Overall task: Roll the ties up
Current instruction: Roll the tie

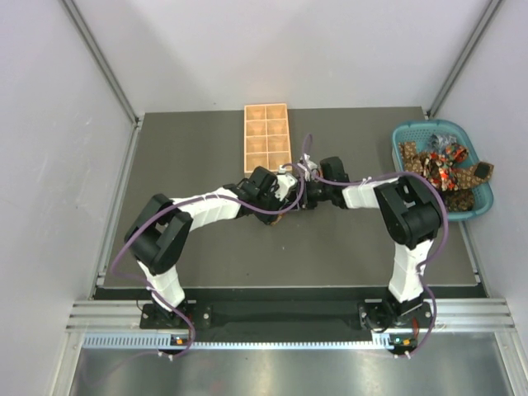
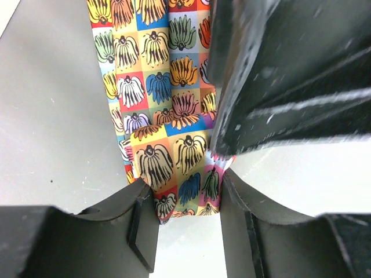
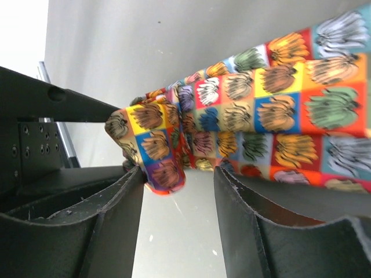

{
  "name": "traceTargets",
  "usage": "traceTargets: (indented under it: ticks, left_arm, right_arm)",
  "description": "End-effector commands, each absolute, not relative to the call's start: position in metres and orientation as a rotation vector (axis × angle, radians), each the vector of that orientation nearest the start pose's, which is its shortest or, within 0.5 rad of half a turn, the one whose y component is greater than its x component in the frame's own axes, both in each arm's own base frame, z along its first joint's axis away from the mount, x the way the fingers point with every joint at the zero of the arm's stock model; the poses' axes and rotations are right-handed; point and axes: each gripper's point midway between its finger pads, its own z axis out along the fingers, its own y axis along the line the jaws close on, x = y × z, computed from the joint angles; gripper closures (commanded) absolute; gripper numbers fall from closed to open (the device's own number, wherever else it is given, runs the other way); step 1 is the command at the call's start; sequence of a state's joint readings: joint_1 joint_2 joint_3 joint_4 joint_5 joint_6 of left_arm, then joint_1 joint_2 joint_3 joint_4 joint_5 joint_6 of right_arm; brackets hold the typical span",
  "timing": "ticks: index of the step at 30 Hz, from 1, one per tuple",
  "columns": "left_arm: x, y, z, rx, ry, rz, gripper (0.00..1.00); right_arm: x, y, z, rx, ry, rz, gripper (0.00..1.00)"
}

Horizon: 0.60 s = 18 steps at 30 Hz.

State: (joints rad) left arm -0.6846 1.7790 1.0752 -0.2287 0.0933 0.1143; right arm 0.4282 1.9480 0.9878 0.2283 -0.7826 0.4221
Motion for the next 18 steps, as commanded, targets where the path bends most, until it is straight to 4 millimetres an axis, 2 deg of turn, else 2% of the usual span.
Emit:
traceTargets:
  ticks: [1,9,18]
  left_arm:
    - [0.317,-0.246,0.017,1.002,2.39,-0.212,0.61]
    - [0.317,-0.231,0.009,0.983,2.46,-0.102,0.62]
    - [0.315,-0.221,0.005,0.951,2.576,-0.045,0.61]
  right_arm:
    - [0.345,0.277,0.051,-0.384,2.297,1.248,0.5]
    - [0.356,0.253,0.07,-0.283,2.211,1.182,0.51]
    - [0.355,0.227,0.081,-0.206,2.169,1.036,0.54]
